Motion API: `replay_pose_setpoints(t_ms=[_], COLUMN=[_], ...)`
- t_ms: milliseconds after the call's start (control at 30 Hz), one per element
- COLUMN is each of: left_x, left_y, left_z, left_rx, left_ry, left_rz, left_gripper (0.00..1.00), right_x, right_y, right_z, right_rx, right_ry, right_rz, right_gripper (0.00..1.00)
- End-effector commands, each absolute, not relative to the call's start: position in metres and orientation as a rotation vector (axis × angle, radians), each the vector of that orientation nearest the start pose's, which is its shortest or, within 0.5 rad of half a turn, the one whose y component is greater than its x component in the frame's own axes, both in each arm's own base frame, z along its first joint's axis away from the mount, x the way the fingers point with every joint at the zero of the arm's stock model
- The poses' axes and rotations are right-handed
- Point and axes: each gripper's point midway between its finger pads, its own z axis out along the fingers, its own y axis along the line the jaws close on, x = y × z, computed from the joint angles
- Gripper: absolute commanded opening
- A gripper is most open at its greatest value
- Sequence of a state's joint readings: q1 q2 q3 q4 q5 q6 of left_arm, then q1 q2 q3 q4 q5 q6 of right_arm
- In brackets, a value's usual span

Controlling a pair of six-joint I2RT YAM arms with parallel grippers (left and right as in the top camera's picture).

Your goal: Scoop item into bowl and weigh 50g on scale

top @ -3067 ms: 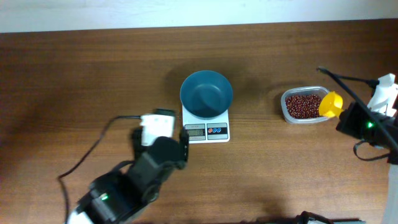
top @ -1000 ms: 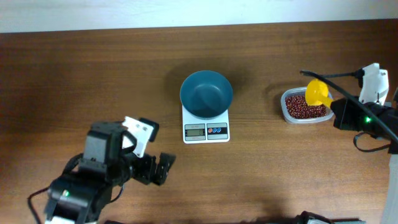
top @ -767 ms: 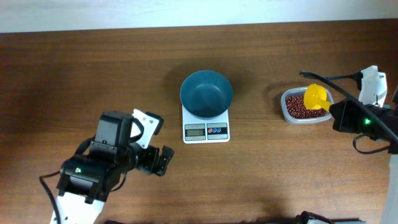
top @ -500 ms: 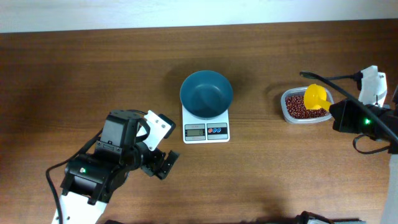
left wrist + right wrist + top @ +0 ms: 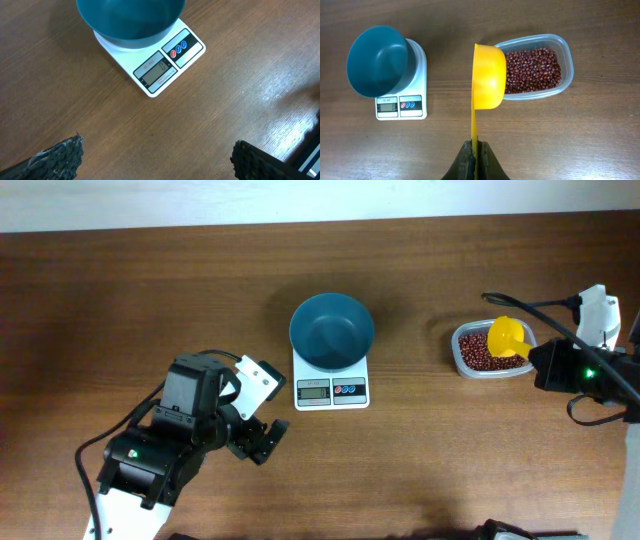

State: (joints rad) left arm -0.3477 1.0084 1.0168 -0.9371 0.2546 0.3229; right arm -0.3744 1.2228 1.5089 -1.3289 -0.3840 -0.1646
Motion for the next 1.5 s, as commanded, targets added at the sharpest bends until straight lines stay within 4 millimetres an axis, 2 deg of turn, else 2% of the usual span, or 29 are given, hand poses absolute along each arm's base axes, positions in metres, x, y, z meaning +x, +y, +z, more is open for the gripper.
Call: replay_pose_setpoints(t_ms=[0,500,667,767,933,967,1100,1167,1200,1333,1467], left_x=[0.236,0.236,0.236,0.236,0.236,0.236,0.236,0.236,0.236,0.236,0.236], left_y=[-0.135,-0.135,-0.135,-0.135,-0.135,-0.135,-0.135,-0.135,-0.135,-0.135,-0.135], left_z=[0.208,0.208,0.208,0.208,0.208,0.208,0.208,0.208,0.208,0.208,0.208], left_rx=[0.946,0.946,0.946,0.946,0.946,0.946,0.946,0.946,0.946,0.946,0.946], left_ry=[2.290,2.291,2.291,2.291,2.291,2.291,2.291,2.291,2.291,2.291,2.291], left_rz=[-0.339,-0.339,-0.339,-0.339,-0.339,-0.339,-0.339,-0.339,-0.339,-0.339,-0.339], left_gripper=[0.99,0.99,0.99,0.99,0.99,0.99,0.99,0.99,0.99,0.99,0.99], right_x=[0.272,0.271,0.267,0.266,0.254,0.256,0.275,0.281,0.281,0.292,0.311], right_y=[-0.039,-0.038,-0.030,-0.038,-0.063,-0.069,-0.073,-0.083,-0.085,-0.067,-0.075], right_z=[0.289,0.289,0.289,0.285,0.275,0.276,0.284,0.277,0.267,0.234,0.215], right_rx=[0.122,0.124,0.115,0.131,0.201,0.179,-0.025,-0.035,-0.040,-0.138,-0.123], right_ry=[2.513,2.516,2.522,2.542,2.621,2.615,2.552,2.586,2.639,2.770,2.818], right_rz=[0.286,0.290,0.352,0.287,0.090,0.036,-0.061,-0.161,-0.191,-0.127,-0.227], right_gripper=[0.04,0.04,0.04,0.04,0.04,0.04,0.04,0.04,0.04,0.04,0.04])
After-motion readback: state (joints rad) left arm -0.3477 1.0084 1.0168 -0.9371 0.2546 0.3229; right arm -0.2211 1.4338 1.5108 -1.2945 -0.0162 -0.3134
